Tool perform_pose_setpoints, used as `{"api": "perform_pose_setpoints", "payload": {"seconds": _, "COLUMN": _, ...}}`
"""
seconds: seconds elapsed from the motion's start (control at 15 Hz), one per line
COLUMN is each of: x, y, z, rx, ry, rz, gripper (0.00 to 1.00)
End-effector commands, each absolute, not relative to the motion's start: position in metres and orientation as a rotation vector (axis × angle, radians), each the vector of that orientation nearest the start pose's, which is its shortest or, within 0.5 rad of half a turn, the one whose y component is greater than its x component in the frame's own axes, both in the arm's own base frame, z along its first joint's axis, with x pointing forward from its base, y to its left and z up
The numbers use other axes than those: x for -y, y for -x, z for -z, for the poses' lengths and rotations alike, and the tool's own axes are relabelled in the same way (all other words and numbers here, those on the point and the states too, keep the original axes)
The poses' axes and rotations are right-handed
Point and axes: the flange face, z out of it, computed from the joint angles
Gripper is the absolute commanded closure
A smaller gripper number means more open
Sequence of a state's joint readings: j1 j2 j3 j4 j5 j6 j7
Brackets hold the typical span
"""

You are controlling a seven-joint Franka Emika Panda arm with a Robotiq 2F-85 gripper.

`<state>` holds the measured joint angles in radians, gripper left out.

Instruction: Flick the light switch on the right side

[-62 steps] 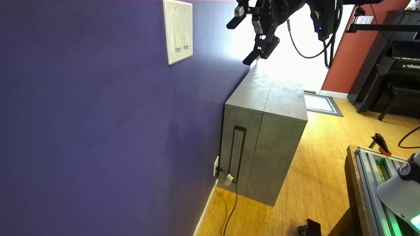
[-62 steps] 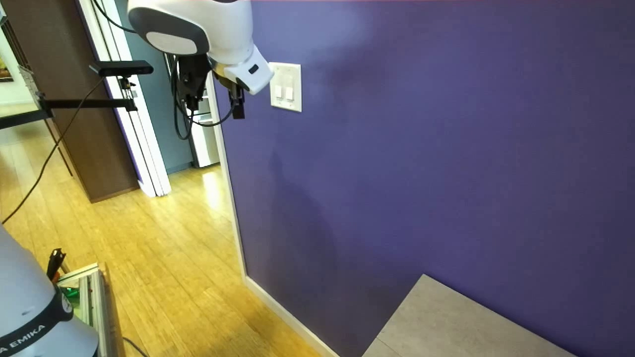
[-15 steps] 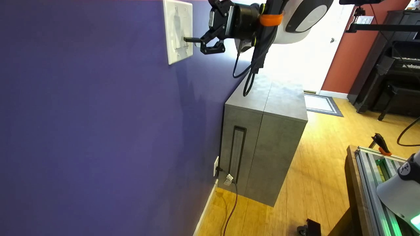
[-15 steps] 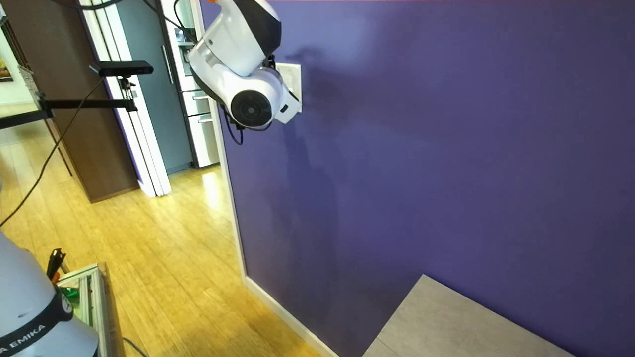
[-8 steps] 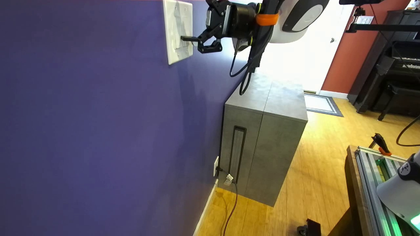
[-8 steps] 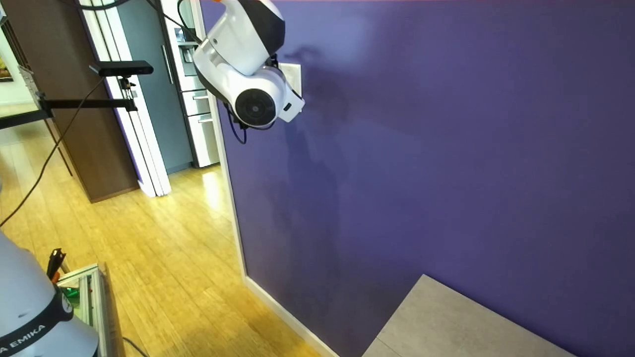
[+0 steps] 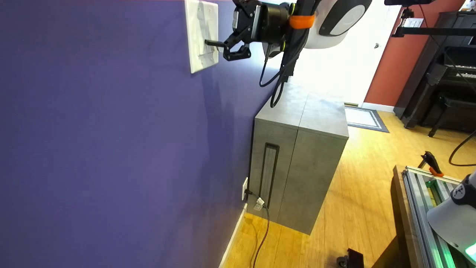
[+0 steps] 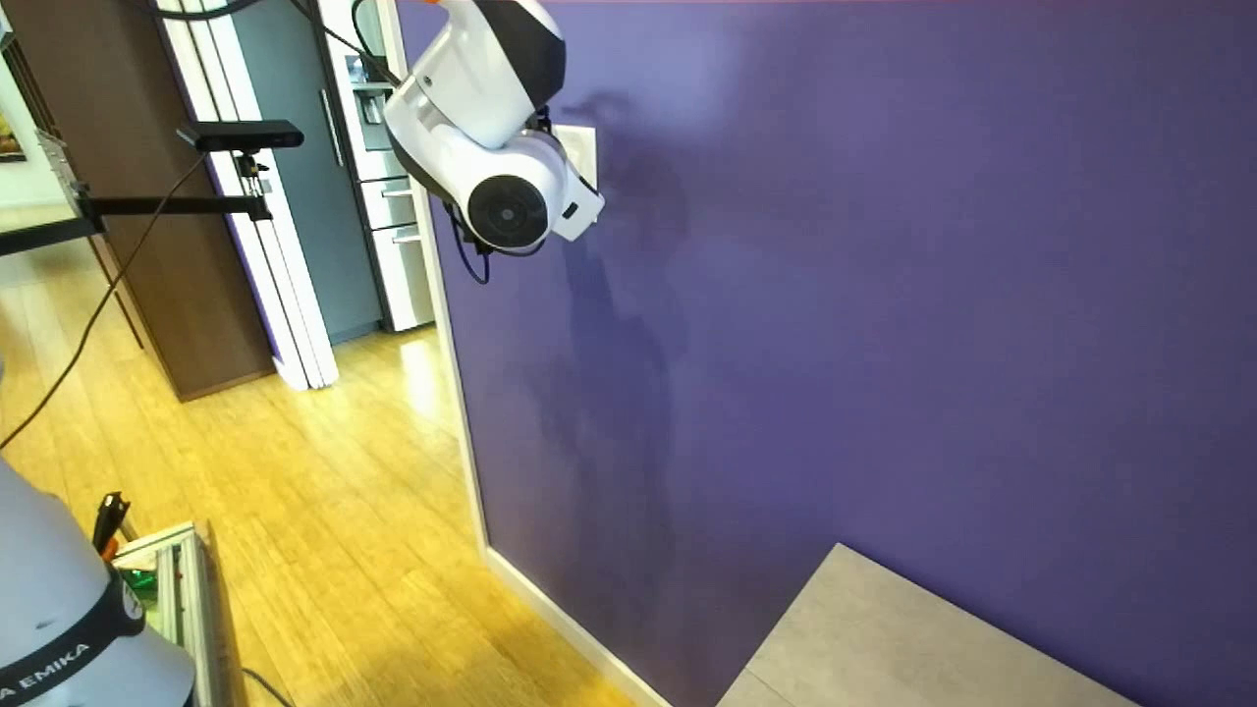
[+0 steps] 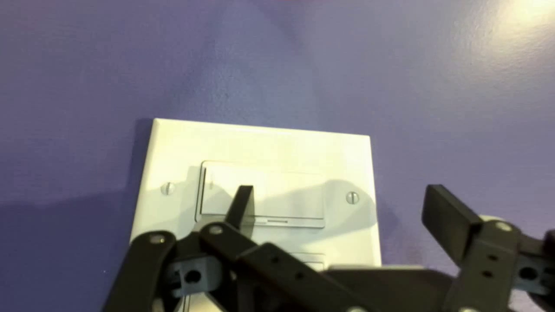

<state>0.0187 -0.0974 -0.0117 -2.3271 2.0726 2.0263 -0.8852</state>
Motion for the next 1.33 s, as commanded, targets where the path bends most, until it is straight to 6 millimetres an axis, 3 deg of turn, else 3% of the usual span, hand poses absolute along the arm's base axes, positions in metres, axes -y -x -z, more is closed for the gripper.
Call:
{"api": "perform_pose_setpoints", "payload": {"seconds": 0.0, "x": -0.059, "y": -0.528, "z": -0.446, "rx": -0.407, "ry": 1.415, "rz": 0.614, "gripper": 0.00}}
{"api": "perform_pose_setpoints", "payload": {"seconds": 0.27, "x": -0.058, "y": -0.528, "z": -0.443, "rx": -0.421, "ry": 1.443, "rz": 0.601, "gripper": 0.00}}
{"api": "perform_pose_setpoints", "payload": {"seconds": 0.47, "x": -0.047, "y": -0.518, "z": -0.443, "rx": -0.567, "ry": 1.570, "rz": 0.550, "gripper": 0.00}}
{"api": "perform_pose_setpoints", "payload": {"seconds": 0.67, "x": -0.038, "y": -0.501, "z": -0.463, "rx": -0.678, "ry": 1.665, "rz": 0.495, "gripper": 0.00}}
{"api": "perform_pose_setpoints", "payload": {"seconds": 0.87, "x": -0.044, "y": -0.477, "z": -0.467, "rx": -0.693, "ry": 1.756, "rz": 0.337, "gripper": 0.00}}
{"api": "perform_pose_setpoints", "payload": {"seconds": 1.27, "x": -0.069, "y": -0.437, "z": -0.531, "rx": -0.601, "ry": 2.131, "rz": 0.308, "gripper": 0.00}}
